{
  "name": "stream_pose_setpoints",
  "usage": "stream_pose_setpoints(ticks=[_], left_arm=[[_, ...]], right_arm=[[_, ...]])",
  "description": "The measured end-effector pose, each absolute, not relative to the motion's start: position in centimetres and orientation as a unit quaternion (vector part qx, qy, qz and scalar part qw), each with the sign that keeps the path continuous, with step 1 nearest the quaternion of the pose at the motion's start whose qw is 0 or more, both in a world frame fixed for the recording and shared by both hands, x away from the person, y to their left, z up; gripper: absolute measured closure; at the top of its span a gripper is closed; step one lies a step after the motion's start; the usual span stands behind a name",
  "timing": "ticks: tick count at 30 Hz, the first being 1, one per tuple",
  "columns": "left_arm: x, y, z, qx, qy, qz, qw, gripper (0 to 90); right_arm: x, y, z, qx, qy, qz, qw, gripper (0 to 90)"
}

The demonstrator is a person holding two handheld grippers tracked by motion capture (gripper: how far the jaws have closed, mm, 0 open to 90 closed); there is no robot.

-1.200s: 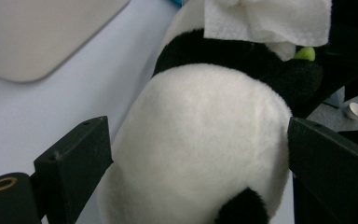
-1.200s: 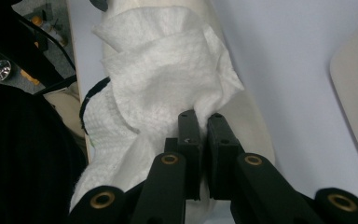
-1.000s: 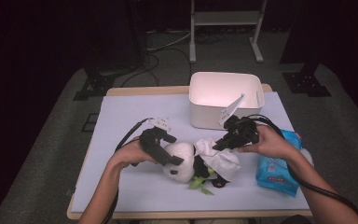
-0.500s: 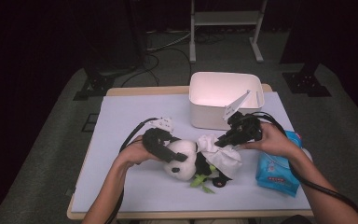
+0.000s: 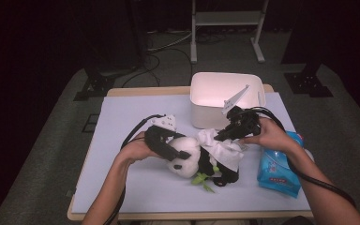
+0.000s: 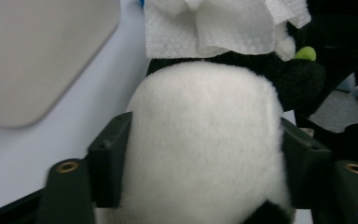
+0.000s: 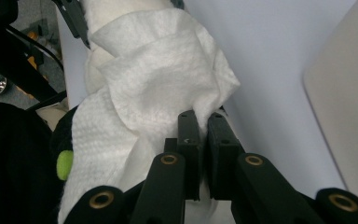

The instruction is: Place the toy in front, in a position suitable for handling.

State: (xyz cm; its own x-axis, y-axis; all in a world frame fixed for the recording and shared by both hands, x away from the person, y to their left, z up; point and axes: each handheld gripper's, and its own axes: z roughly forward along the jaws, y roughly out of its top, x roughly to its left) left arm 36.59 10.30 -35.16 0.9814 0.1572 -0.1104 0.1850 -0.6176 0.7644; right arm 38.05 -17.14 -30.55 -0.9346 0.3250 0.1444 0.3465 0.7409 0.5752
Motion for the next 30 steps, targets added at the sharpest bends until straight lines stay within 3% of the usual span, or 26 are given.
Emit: stream_pose_setpoints(ticks=[3, 7, 15, 30], left_arm=[[36.5, 10.2, -36.0, 0.904, 0.111, -0.026, 0.412, 17.7], [36.4, 10.8, -36.3, 0.901, 0.123, -0.038, 0.414, 10.3], [36.4, 11.7, -36.1, 0.895, 0.144, -0.058, 0.418, 3.9], [36.5, 11.0, -37.3, 0.898, 0.149, -0.105, 0.4, 1.6]], right_arm=[[37.8, -16.7, -31.4, -0.18, -0.936, -0.303, 0.024, 84.9], [37.5, -16.1, -31.6, -0.174, -0.936, -0.306, 0.027, 84.9], [36.7, -15.3, -31.4, -0.157, -0.942, -0.297, 0.027, 84.9], [35.3, -14.5, -31.3, -0.132, -0.946, -0.294, 0.037, 84.8]])
